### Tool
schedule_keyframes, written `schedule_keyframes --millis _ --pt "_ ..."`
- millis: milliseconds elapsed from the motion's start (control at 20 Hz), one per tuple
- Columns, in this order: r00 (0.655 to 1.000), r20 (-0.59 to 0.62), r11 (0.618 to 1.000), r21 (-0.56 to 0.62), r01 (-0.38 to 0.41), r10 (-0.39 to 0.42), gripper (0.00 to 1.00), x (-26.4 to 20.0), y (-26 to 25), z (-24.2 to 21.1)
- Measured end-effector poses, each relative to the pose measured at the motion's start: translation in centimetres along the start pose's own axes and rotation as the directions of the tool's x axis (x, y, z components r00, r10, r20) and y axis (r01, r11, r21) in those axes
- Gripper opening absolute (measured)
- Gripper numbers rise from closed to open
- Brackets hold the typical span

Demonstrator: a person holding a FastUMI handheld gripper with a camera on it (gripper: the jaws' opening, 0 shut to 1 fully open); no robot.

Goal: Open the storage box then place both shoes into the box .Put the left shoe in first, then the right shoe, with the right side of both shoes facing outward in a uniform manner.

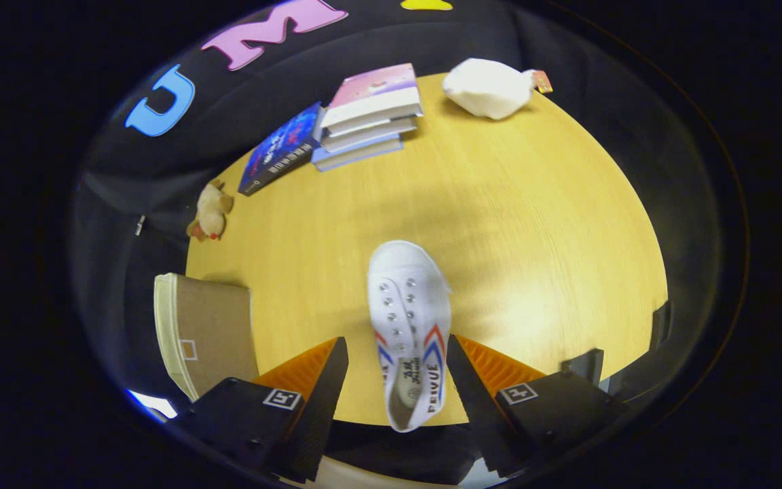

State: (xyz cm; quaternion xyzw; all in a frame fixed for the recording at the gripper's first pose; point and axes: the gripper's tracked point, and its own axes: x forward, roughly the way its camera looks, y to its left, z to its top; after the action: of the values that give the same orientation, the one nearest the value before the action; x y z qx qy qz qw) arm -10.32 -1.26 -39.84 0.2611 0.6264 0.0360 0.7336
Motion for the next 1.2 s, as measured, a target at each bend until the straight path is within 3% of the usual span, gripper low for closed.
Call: schedule_keyframes --millis 200,400,600,650,750,900,1200 --pt "0.997 -0.071 0.998 0.062 -0.03 0.034 0.86 2.9 -1.4 -1.5" --pt "0.994 -0.097 0.998 0.042 -0.038 0.042 0.73 5.7 -1.7 -1.5" --pt "0.992 -0.117 0.999 0.033 -0.036 0.04 0.4 6.3 -2.1 -1.5" --pt "0.992 -0.114 0.998 0.045 -0.043 0.048 0.27 6.1 -2.1 -1.3" --pt "0.99 -0.123 0.993 0.103 -0.055 0.068 0.15 5.5 -1.7 -1.7" --pt "0.99 -0.115 0.989 0.129 -0.066 0.081 0.15 3.4 -0.2 -2.0" --pt "0.974 -0.032 0.969 0.113 -0.221 0.225 0.15 -3.7 9.2 0.7"
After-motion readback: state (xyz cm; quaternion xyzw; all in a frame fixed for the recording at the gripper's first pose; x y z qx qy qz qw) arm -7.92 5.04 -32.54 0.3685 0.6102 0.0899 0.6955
